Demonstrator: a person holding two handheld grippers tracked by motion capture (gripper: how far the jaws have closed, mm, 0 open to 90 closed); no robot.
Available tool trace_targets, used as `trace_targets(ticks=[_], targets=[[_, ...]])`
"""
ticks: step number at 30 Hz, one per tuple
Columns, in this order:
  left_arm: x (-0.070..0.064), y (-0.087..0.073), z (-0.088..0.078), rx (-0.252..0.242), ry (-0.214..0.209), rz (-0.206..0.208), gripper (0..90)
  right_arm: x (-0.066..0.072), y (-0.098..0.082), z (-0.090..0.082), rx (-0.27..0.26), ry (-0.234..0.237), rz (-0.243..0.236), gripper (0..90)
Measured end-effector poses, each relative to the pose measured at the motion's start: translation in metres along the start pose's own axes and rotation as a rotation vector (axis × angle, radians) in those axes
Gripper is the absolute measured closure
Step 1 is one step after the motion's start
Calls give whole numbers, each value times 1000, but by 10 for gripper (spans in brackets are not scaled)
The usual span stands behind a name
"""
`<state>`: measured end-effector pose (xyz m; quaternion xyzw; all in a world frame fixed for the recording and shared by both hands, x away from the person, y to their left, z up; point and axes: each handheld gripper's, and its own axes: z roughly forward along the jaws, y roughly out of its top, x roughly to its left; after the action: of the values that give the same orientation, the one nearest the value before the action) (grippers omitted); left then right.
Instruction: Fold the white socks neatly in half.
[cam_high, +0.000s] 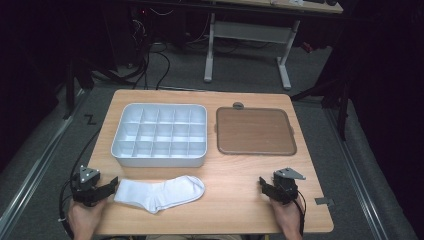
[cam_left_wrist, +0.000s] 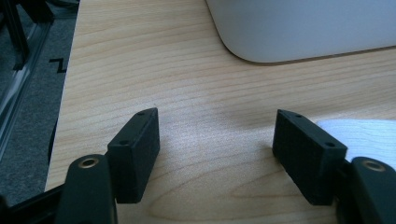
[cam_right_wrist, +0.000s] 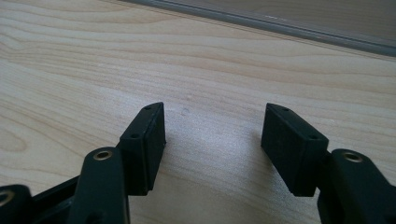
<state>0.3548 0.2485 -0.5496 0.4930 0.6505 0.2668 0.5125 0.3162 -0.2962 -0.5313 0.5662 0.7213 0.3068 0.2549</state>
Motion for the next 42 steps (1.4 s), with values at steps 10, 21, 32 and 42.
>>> trace_targets(ticks=[10,21,32,42], targets=[[2,2,-1,2,-8,-29,323,0,0,0,-2,7,-5,453],[2,5,-6,-1,-33,-60,340,5,4,-1,2,12,-36,562],[-8,14,-24,-11,-112,-117,348,18,11,-8,-47,101,-30,592],[-22,11,-36,46,-132,-146,337,40,21,-10,-64,189,-66,614]])
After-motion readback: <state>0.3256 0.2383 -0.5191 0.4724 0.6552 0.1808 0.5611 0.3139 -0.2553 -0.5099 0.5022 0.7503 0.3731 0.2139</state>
